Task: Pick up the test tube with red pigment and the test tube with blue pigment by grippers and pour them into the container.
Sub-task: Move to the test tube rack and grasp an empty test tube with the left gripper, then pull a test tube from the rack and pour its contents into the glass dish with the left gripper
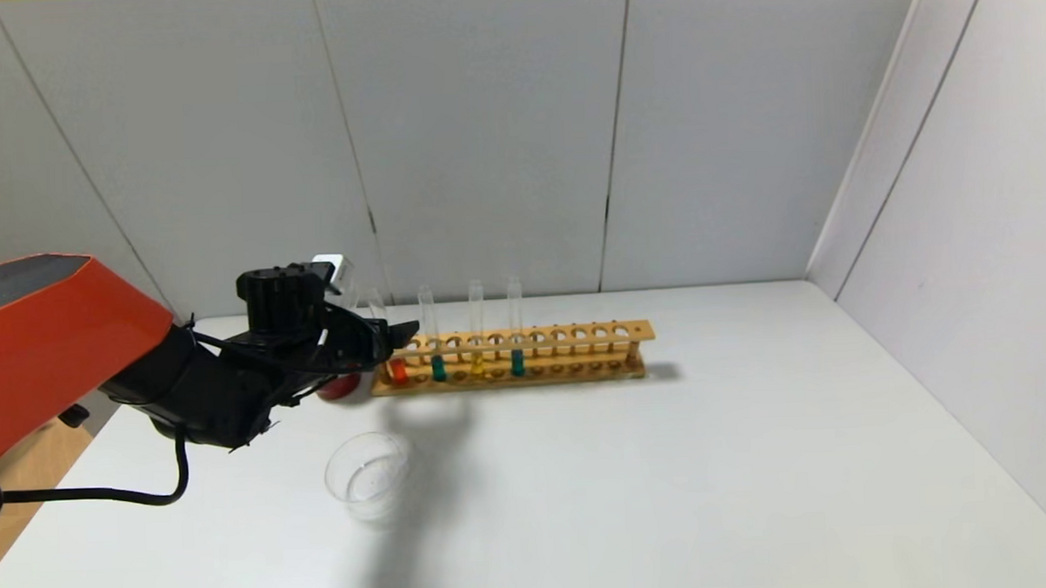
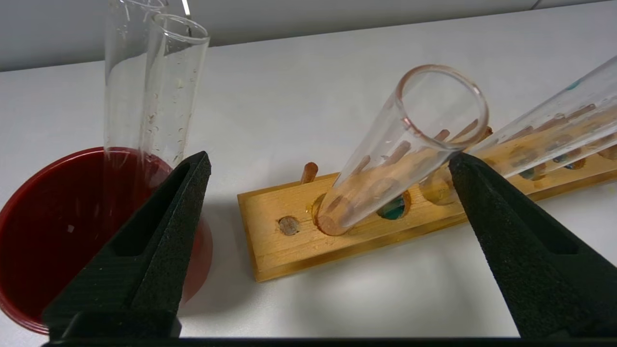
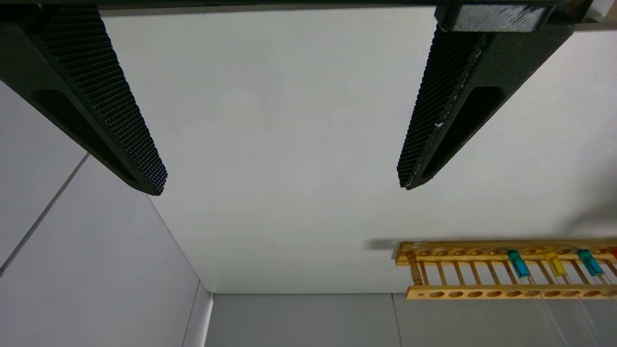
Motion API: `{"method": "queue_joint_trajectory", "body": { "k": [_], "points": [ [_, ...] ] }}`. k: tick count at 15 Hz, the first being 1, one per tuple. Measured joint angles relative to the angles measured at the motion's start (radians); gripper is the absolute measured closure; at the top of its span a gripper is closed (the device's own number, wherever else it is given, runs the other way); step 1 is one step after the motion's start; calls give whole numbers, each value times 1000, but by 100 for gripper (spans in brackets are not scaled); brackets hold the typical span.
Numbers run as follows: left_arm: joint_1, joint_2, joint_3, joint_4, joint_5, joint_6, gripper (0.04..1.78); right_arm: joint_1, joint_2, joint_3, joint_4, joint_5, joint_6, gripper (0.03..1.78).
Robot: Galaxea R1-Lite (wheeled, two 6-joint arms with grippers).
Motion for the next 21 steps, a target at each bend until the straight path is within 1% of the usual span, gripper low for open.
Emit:
{"method": "queue_joint_trajectory", "body": {
  "k": [3, 4, 6, 8, 9, 12, 13, 14, 15, 21],
  "points": [
    [0, 10, -4, 0, 0, 0, 9, 0, 0, 0, 0, 0, 0, 6],
    [0, 11, -5, 0, 0, 0, 12, 0, 0, 0, 0, 0, 0, 6],
    [0, 14, -9, 0, 0, 0, 26, 0, 0, 0, 0, 0, 0, 6],
    [0, 21, -14, 0, 0, 0, 51, 0, 0, 0, 0, 0, 0, 6],
    [-1, 25, -16, 0, 0, 0, 67, 0, 0, 0, 0, 0, 0, 6],
    [-7, 33, -19, 0, 1, 0, 123, 0, 0, 0, 0, 0, 0, 6],
    [-7, 33, -19, 0, 1, 0, 138, 0, 0, 0, 0, 0, 0, 6],
    [-8, 34, -20, -1, 1, 0, 148, 0, 0, 0, 0, 0, 0, 6],
    [-7, 34, -20, -2, 2, 1, 151, 0, 0, 0, 0, 0, 0, 6],
    [-8, 29, -17, -1, 3, -3, 151, 0, 0, 0, 0, 0, 0, 6]
  ]
}}
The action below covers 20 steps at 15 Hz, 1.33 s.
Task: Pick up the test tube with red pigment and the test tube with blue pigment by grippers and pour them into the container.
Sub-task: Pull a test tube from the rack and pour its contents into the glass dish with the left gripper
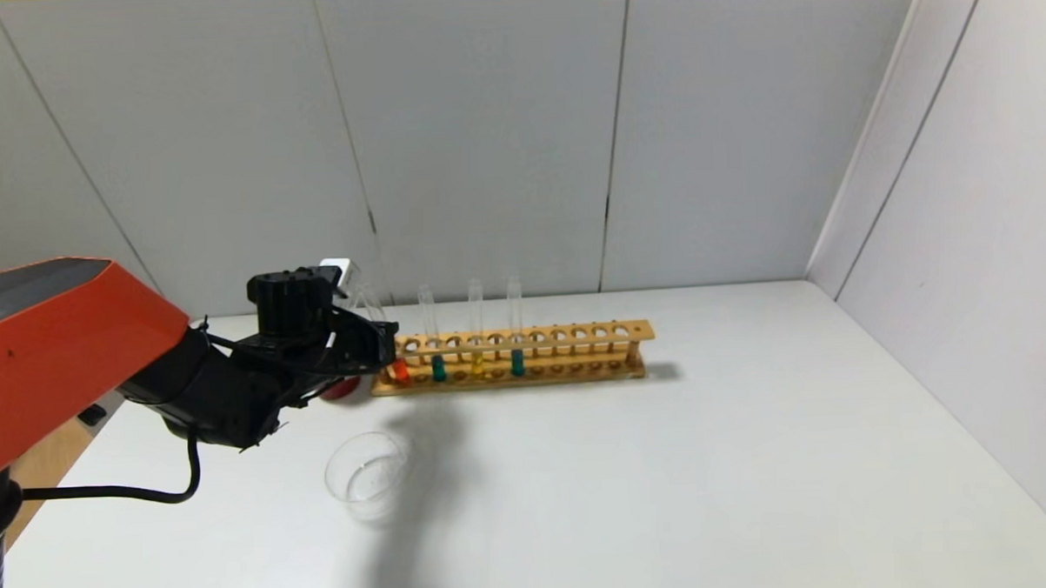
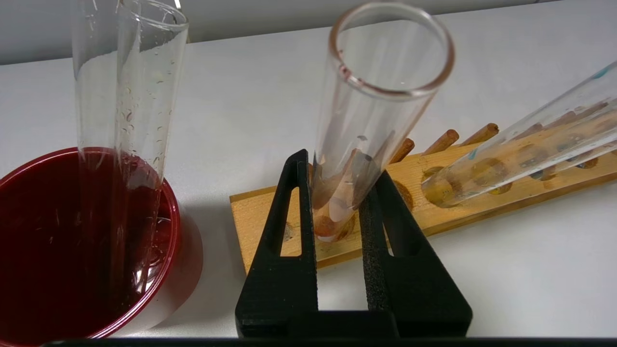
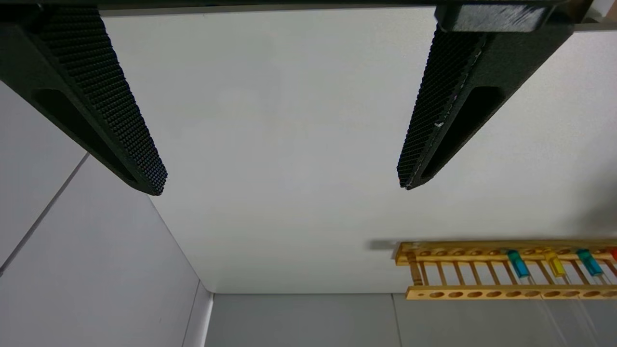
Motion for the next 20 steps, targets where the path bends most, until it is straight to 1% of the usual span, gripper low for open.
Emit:
{"method": "queue_joint_trajectory", "body": {
  "k": [3, 4, 9, 12, 15, 18, 20],
  "points": [
    [1, -31, -17, 13, 4, 3, 151, 0, 0, 0, 0, 0, 1, 6],
    [3, -50, -37, 39, 11, 8, 151, 0, 0, 0, 0, 0, 0, 6],
    [9, -189, -209, 295, 41, 19, 151, 0, 0, 0, 0, 0, 0, 6],
    [8, -261, -275, 391, 42, 49, 151, 0, 0, 0, 0, 0, 0, 6],
    [8, -323, -286, 453, 51, 126, 151, 0, 0, 0, 0, 0, 0, 6],
    [14, -391, -281, 563, 70, 177, 151, 0, 0, 0, 0, 0, 0, 6],
    [23, -437, -270, 603, 73, 200, 151, 0, 0, 0, 0, 0, 0, 6]
  ]
}}
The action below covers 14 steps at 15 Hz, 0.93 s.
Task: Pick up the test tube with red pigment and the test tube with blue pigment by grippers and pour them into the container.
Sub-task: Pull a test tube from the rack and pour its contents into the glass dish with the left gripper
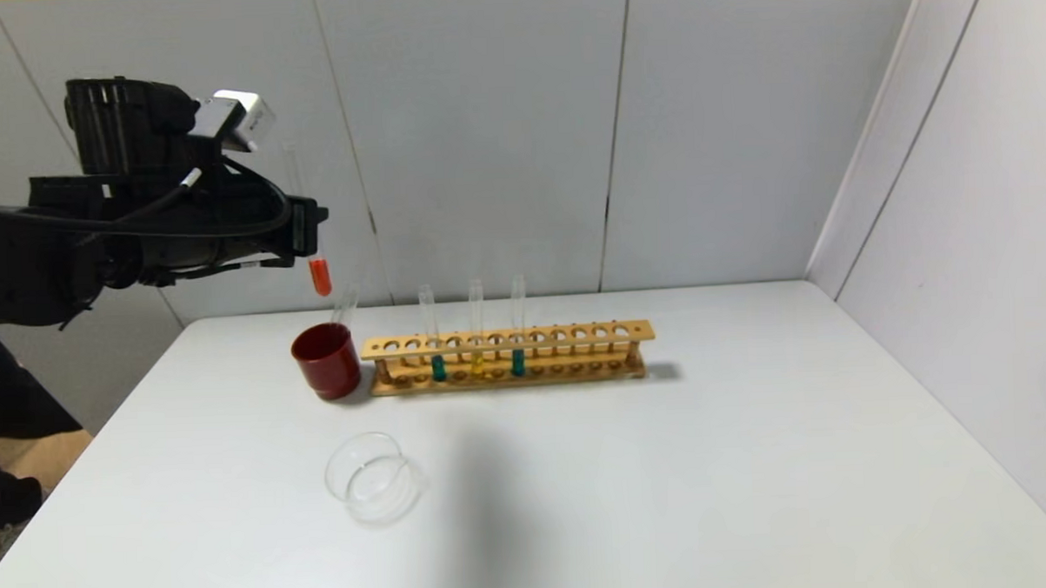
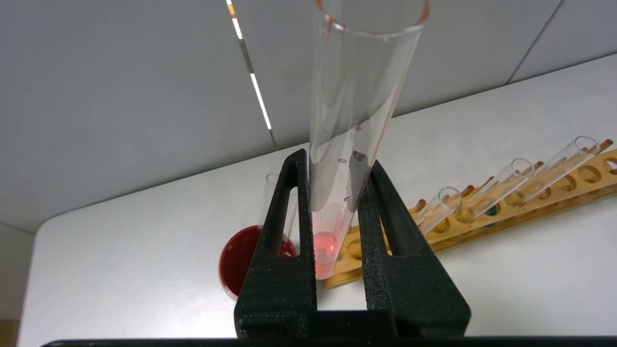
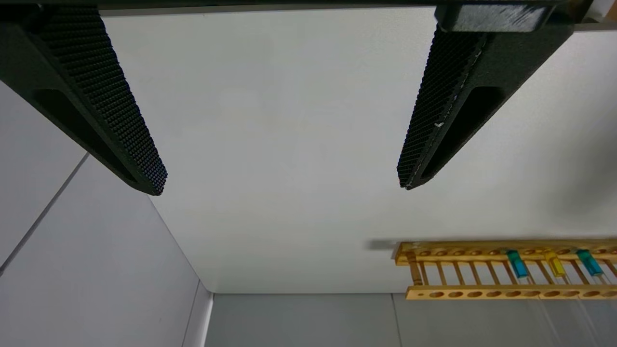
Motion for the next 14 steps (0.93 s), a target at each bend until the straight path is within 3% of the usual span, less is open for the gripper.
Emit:
{"method": "queue_joint_trajectory", "body": {
  "k": [11, 14],
  "points": [
    [3, -323, 301, 3, -14, 40, 151, 0, 0, 0, 0, 0, 0, 6],
    [4, -392, 357, 0, -97, 97, 151, 0, 0, 0, 0, 0, 0, 6]
  ]
}}
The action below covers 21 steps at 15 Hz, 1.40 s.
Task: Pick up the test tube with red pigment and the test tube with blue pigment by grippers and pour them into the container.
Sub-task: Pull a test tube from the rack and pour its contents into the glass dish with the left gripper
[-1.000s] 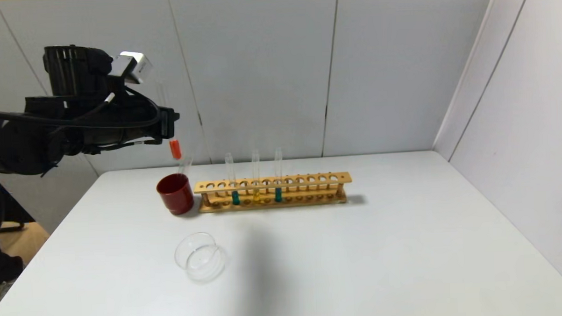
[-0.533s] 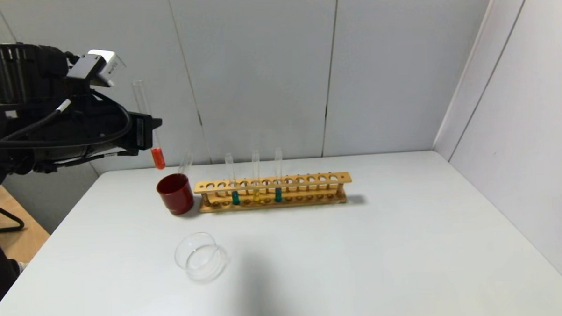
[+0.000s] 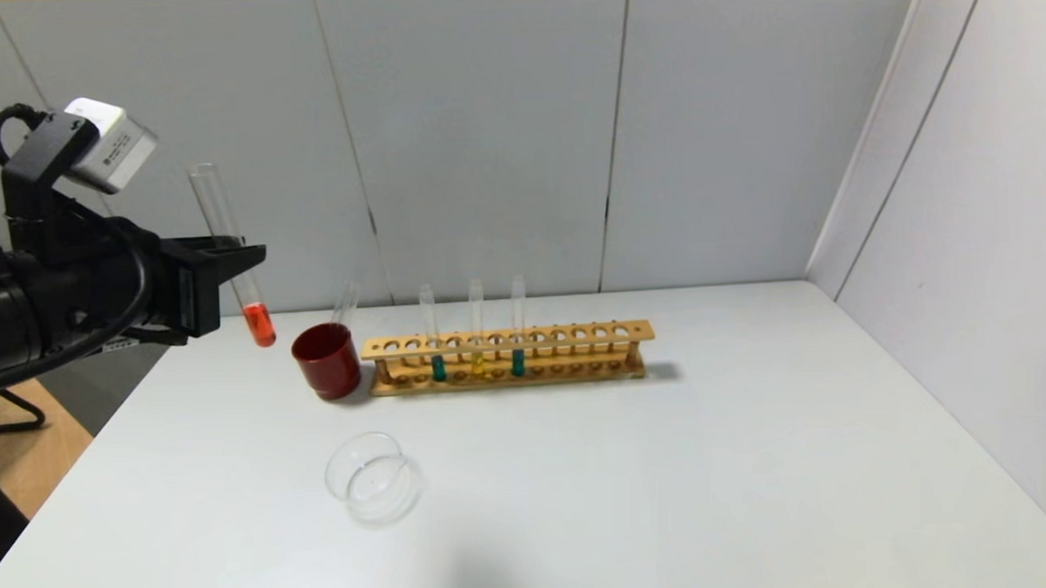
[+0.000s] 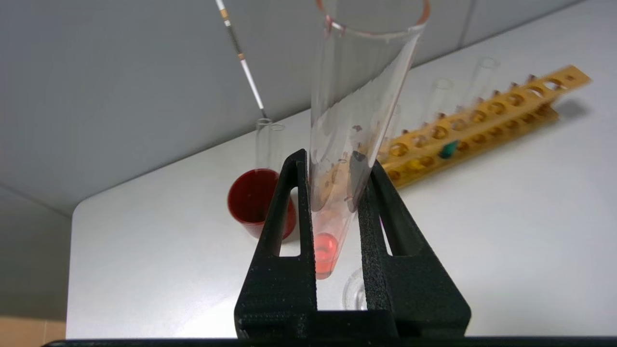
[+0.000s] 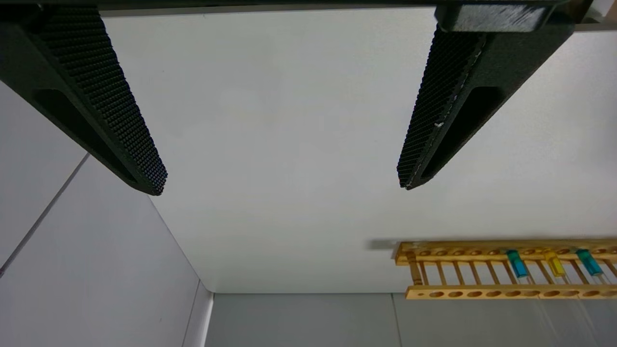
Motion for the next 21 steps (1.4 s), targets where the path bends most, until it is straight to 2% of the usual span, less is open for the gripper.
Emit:
{"method": "queue_joint_trajectory", "body": {
  "k": [5, 8, 11, 14, 18, 21],
  "points": [
    [21, -37, 29, -36, -192, 212, 151, 0, 0, 0, 0, 0, 0, 6],
    [118, 0, 25, -39, -320, 365, 151, 0, 0, 0, 0, 0, 0, 6],
    [227, 47, 25, -34, -495, 526, 151, 0, 0, 0, 0, 0, 0, 6],
    [253, 76, 33, -30, -520, 593, 151, 0, 0, 0, 0, 0, 0, 6],
    [268, 105, 59, -29, -515, 795, 151, 0, 0, 0, 0, 0, 0, 6],
    [269, 115, 69, -37, -515, 832, 151, 0, 0, 0, 0, 0, 0, 6]
  ]
}}
